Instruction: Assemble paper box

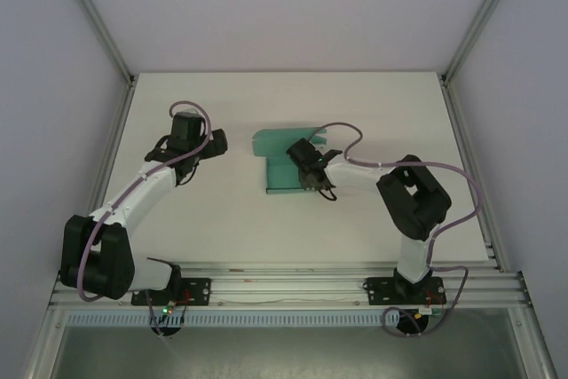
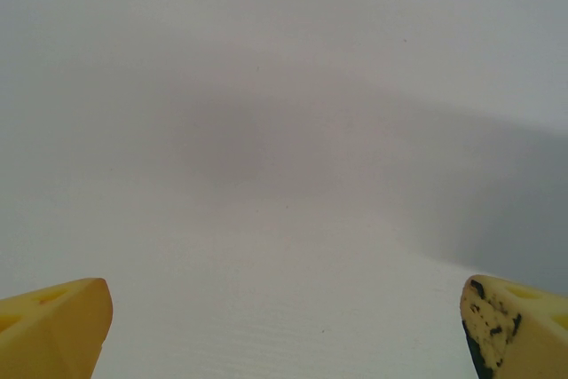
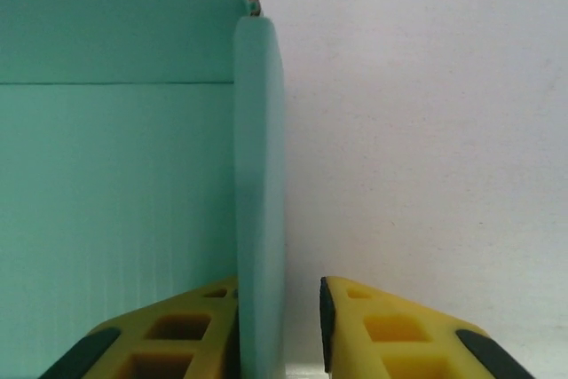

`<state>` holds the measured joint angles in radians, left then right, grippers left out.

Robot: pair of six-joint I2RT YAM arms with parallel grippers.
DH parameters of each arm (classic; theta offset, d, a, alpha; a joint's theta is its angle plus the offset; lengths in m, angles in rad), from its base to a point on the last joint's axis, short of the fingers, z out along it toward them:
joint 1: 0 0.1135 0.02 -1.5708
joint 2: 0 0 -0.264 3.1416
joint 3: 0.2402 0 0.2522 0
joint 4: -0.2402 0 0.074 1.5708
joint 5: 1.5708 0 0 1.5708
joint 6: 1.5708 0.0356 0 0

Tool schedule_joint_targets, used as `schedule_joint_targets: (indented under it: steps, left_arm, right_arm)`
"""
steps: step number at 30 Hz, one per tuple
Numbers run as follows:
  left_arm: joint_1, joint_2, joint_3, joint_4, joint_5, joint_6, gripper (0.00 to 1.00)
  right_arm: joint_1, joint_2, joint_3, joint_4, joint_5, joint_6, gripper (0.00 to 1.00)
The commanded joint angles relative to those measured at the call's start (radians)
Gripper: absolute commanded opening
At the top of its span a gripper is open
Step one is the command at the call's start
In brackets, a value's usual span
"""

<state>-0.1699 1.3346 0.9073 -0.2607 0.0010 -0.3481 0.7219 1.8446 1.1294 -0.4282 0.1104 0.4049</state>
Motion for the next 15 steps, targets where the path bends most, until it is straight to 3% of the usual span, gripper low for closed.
schedule_joint_targets:
  steps: [1,5,9,13,15]
  left_arm:
    - [0.003,-0.017,-0.025,0.069,0.068,0.059,1.00]
    - [0.003,-0.021,-0.024,0.114,0.203,0.109,1.00]
    - [0.001,-0.043,0.001,0.139,0.348,0.173,1.00]
    - [-0.006,-0.034,0.030,0.157,0.539,0.305,1.00]
    - [-0.010,-0.005,0.050,0.143,0.638,0.386,1.00]
  right_arm:
    - [-0.001,-0.067,0.029,-0.038,0.074,-0.002,0.32]
    - [-0.003,-0.125,0.066,-0.068,0.110,-0.068,0.62]
    - [-0.013,-0.219,0.062,-0.042,0.131,-0.174,0.76]
    - [-0.070,-0.318,0.021,0.063,0.023,-0.387,0.96]
    - [-0.106,-0.339,0.024,0.086,-0.073,-0.494,1.00]
